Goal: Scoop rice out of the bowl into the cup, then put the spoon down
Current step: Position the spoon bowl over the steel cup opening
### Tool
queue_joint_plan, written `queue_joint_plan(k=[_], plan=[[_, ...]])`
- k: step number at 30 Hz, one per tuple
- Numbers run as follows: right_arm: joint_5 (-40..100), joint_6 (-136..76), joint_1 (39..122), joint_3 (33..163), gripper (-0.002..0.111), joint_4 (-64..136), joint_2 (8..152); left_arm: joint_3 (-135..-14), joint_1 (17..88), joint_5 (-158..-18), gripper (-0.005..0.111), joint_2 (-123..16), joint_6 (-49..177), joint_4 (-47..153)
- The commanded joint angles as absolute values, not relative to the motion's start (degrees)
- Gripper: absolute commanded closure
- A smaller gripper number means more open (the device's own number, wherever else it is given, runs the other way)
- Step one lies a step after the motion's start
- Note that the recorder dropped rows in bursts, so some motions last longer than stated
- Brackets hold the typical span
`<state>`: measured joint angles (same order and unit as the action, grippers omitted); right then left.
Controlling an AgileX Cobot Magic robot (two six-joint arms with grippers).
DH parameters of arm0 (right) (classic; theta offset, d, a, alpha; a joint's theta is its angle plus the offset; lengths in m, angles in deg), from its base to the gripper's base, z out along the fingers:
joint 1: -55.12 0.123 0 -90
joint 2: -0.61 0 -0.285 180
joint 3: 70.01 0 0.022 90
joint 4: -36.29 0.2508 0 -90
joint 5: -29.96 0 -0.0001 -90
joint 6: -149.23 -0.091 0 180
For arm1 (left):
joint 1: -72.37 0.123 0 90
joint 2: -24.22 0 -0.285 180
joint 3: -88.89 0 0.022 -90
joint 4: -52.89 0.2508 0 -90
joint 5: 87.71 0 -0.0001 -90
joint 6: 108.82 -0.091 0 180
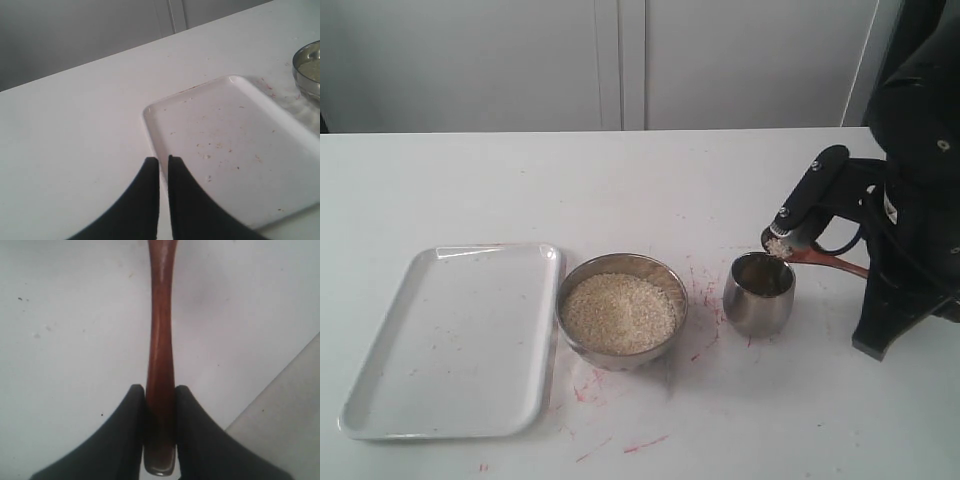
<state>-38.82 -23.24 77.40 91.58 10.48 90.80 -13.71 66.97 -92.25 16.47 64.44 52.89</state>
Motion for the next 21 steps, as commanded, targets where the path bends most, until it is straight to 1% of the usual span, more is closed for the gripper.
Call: queue_joint_plan(k=[1,12,21], plan=[[-37.71,-23.57,76.74,91.33,0.108,7.43,91.18,-13.9,67.06,-92.1,0.092,16.43,64.71,52.89],[-34.55,-21.6,76.85,91.33,0.108,5.6,93.22,-13.9,67.06,-92.1,0.092,16.43,64.71,52.89],[-35.32,-17.46,76.85,91.33,0.108,1.66,94.13,-13.9,67.06,-92.1,0.092,16.43,64.71,52.89]])
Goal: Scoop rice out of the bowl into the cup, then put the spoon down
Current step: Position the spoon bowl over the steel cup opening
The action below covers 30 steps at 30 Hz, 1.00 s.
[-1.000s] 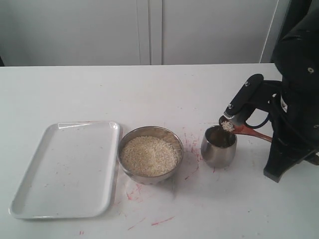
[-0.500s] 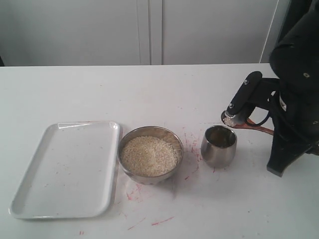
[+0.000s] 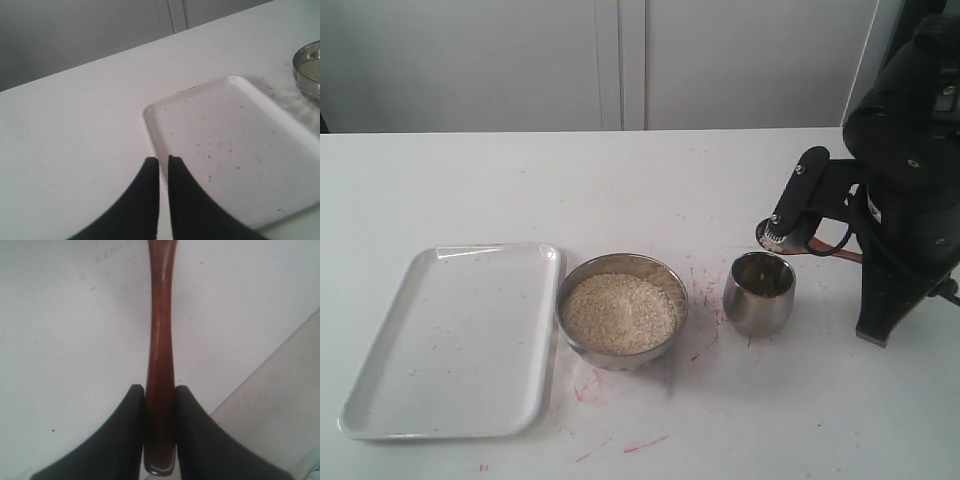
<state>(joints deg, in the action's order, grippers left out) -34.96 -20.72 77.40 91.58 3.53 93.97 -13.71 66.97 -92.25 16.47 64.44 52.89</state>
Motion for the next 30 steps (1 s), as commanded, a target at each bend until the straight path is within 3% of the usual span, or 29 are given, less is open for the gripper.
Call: queue_joint_plan(k=[1,30], plan=[[-35.32,-17.07,76.85,91.33,0.108,1.66,94.22,-13.9,67.06,-92.1,0.092,16.43,64.71,52.89],[-35.67,-8.72,76.85,91.33,0.108,-5.7,96.64,-13.9,67.06,-92.1,0.092,16.43,64.71,52.89]])
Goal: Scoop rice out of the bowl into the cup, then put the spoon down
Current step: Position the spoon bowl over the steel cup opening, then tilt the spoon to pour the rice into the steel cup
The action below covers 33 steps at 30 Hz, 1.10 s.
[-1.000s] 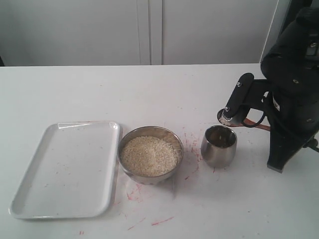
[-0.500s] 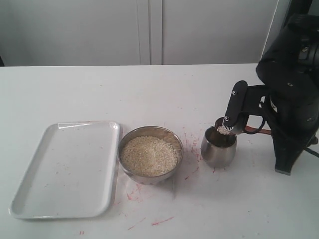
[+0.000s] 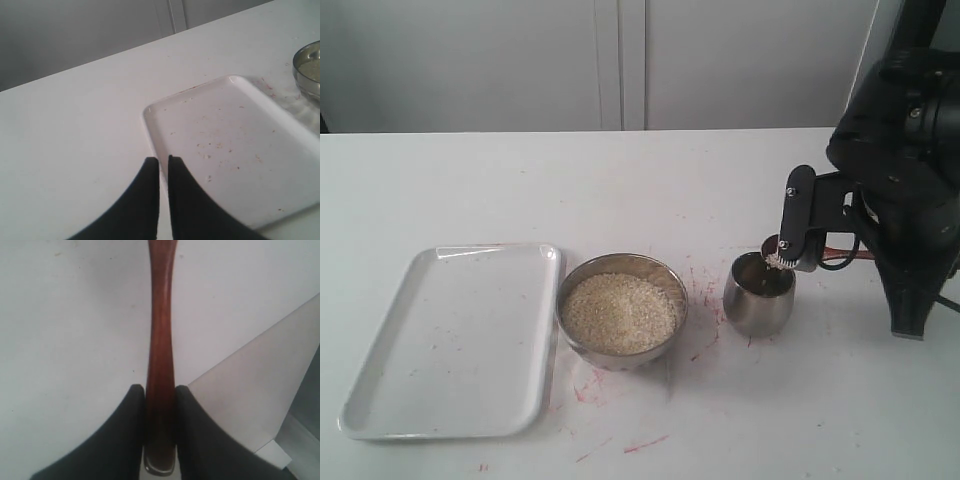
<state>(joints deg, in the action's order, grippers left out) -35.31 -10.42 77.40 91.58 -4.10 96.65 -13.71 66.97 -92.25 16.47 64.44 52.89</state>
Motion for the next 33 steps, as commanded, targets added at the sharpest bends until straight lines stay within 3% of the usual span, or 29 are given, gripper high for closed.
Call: queue_joint_plan(k=[1,33], plan=[[-35.67,-8.18,76.85,91.33,0.108,-5.7,96.64,-13.9,67.06,-92.1,0.092,16.43,64.71,52.89],[-34.14,-3.68,78.68,91.43,0.108,-11.86,96.64,-13.9,67.06,-92.1,0.092,16.43,64.71,52.89]])
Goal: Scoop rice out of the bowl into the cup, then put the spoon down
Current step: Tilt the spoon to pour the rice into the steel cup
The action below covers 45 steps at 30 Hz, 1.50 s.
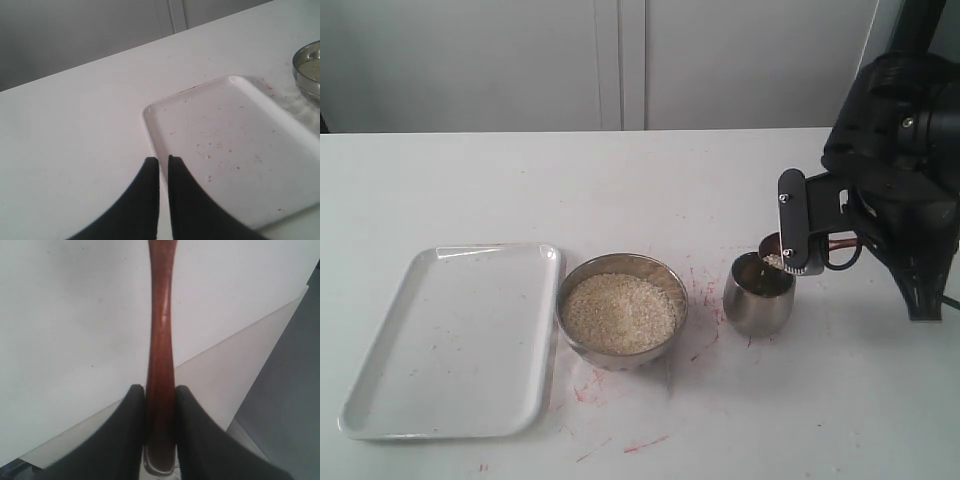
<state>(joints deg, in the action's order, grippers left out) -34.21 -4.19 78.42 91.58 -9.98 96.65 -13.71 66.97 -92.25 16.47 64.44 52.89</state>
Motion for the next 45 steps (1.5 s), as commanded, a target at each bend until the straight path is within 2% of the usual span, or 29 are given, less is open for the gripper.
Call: queue_joint_plan(k=[1,19,45], plan=[[-34.14,-3.68,78.68,91.43,0.108,-12.22,96.64,-13.9,67.06,-92.1,0.092,16.43,64.71,52.89],[-36.02,-3.94,82.08,91.43,0.108,-14.95,97.99,-13.9,67.06,-92.1,0.092,16.43,64.71,52.89],[-35.99,-7.62,82.08,91.43,0.108,-15.27,97.99,-13.9,67.06,-92.1,0.092,16.43,64.71,52.89]])
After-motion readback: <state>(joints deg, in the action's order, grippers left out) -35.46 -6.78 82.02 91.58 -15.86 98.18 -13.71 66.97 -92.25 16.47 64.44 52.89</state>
